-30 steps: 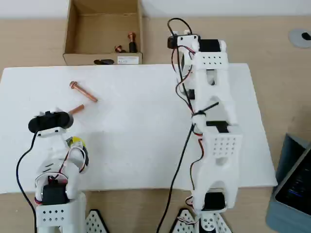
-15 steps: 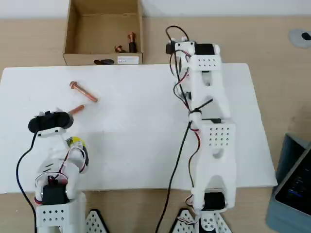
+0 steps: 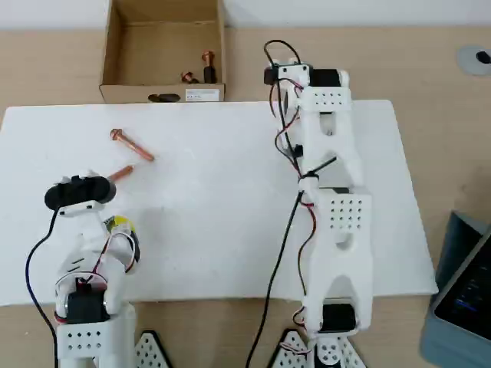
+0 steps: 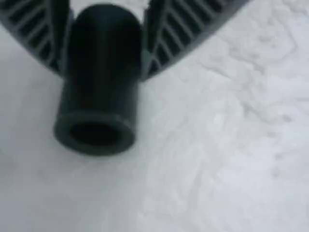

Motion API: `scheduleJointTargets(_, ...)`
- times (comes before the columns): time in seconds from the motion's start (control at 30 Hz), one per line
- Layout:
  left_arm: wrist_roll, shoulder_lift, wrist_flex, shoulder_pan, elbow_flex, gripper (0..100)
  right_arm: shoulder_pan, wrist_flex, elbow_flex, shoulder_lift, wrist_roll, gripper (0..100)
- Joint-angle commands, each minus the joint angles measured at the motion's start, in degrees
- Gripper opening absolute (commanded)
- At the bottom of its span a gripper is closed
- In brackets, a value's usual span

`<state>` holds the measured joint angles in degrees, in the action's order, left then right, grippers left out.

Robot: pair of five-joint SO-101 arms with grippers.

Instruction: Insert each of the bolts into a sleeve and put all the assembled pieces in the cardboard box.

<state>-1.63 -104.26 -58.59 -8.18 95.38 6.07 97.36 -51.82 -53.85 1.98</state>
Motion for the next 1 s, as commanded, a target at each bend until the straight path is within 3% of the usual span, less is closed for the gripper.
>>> scheduleJointTargets(0.0,0.00,-0.31,0.97,0.18,-0.26,0,-0.22,3.60,-5.58,4.09,0.35,1.0)
scheduleJointTargets(0.33,-0.26,-0.31,0.97,0.53,-0.26,0,0.04,5.10,-2.15,17.45,5.27,1.0)
scheduleJointTargets(0.63,-0.18,-0.31,0.97,0.53,-0.26,0,-0.31,5.10,20.79,38.11,4.92,1.0)
scheduleJointTargets(0.97,-0.09,-0.31,0.70,0.44,-0.26,0,-0.40,5.01,40.75,63.69,-1.14,1.0)
